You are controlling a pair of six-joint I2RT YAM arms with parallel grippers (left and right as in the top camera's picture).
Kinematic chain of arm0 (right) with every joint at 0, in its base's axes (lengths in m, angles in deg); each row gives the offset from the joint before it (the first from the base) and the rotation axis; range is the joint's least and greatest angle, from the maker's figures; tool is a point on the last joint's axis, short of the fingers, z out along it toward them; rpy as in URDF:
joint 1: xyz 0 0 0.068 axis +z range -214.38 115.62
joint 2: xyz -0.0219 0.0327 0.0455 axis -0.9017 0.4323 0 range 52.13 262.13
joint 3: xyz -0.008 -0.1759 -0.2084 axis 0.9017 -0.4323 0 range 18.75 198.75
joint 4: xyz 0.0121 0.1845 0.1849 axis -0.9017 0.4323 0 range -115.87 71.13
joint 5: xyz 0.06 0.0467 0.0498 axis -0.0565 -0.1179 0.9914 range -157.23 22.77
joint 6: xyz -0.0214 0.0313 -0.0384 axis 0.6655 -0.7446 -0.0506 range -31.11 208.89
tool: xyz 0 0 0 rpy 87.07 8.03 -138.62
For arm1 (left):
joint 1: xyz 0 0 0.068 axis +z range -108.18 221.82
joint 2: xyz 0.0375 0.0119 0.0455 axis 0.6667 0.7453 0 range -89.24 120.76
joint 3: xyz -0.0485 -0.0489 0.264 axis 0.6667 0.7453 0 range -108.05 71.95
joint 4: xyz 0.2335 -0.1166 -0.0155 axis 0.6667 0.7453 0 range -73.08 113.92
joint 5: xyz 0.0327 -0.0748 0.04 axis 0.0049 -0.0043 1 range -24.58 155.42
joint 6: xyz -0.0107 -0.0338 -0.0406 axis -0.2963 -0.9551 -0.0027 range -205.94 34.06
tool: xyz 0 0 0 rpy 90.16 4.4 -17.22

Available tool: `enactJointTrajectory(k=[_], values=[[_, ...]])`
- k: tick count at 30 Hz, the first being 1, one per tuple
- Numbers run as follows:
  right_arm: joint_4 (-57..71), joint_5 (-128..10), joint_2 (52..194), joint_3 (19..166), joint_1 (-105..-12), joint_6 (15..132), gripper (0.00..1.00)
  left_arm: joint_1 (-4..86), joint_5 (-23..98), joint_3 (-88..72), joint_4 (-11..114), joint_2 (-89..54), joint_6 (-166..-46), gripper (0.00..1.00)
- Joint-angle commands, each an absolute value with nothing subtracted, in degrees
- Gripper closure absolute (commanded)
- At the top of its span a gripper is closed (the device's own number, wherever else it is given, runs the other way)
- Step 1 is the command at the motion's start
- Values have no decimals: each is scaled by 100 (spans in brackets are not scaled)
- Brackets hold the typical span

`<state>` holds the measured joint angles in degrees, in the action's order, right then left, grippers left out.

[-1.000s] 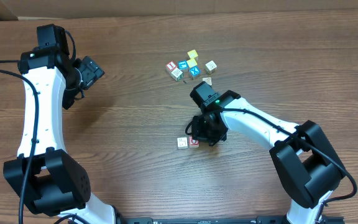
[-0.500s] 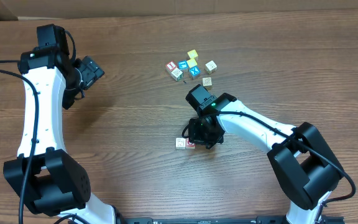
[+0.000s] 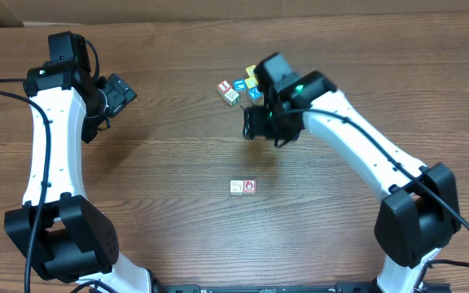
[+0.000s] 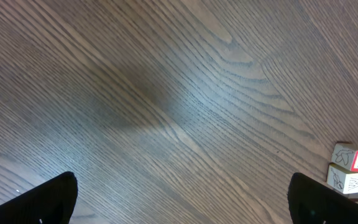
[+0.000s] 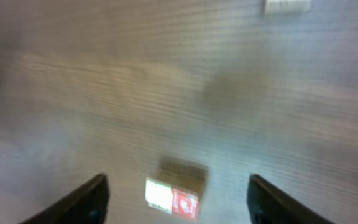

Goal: Flip 3 blocks
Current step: 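Open the right gripper and move it back over the block cluster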

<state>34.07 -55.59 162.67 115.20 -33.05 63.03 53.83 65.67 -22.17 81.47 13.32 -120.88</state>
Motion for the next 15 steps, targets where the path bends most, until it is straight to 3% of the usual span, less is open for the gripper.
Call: enactJointTrajectory(k=[1,6,15], values=[[3171,-6081,16160,11644,-3441,6690,23,5381,6600,-2307,8138,1374,-12042,0],[2754,-7045,16470,11620,-3456,6690,20,5381,6600,-2309,8138,1374,-12042,0],[1902,-7308,17364,11620,-3484,6998,16,5381,6600,-2309,8138,1374,-12042,1]])
